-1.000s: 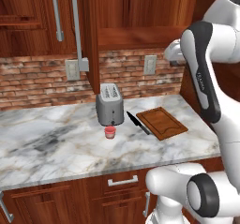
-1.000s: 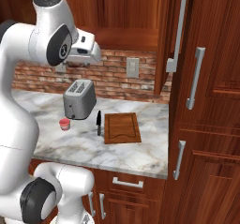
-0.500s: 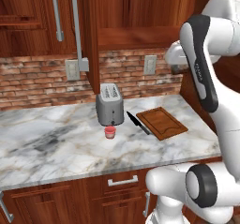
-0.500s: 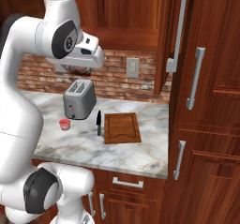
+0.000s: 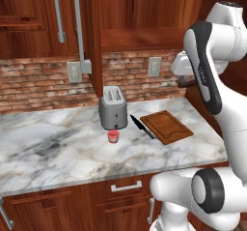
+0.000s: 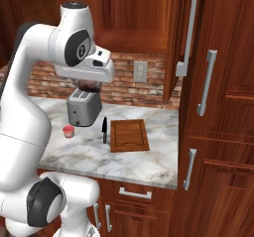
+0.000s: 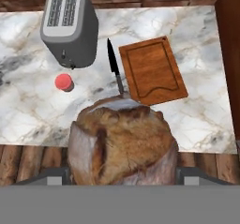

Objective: Pick the bread, place it on the cutting board, pick the jam, place it on the counter, and close the cabinet.

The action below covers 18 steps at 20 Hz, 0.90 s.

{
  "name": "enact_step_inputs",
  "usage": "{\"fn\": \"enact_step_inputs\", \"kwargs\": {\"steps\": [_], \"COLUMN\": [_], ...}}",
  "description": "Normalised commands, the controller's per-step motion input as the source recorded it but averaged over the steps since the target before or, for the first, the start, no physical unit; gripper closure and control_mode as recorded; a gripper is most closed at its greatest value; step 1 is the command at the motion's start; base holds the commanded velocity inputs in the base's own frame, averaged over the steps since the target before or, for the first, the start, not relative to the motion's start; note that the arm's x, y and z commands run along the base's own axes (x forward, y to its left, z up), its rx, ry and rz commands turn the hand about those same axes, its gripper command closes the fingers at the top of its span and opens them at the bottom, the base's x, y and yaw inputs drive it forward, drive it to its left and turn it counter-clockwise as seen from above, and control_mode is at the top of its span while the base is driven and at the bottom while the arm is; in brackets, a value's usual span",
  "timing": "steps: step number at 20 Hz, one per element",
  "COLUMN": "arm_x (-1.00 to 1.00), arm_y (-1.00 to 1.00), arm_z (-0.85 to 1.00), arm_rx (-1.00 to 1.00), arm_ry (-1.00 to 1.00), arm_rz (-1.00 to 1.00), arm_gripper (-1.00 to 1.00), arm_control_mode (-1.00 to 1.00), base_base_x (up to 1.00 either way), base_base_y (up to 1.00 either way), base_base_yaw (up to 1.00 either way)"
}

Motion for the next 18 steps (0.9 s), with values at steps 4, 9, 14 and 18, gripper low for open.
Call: {"fn": "enact_step_inputs", "kwargs": {"steps": [4,9,14,18], "arm_x": [0.0,0.0,0.0,0.0], "arm_y": [-0.17,-0.15,-0.06,0.0], "arm_z": [-0.38,-0.41,-0.41,-0.4], "arm_rx": [0.0,0.0,0.0,0.0], "arm_ry": [0.04,0.01,0.0,0.0], "arm_rz": [0.0,0.0,0.0,0.0], "arm_gripper": [1.0,1.0,1.0,1.0], "arm_control_mode": [-1.0,-1.0,-1.0,-1.0], "base_base_x": [0.0,0.0,0.0,0.0], "base_base_y": [0.0,0.0,0.0,0.0], "base_base_yaw": [0.0,0.0,0.0,0.0]}}
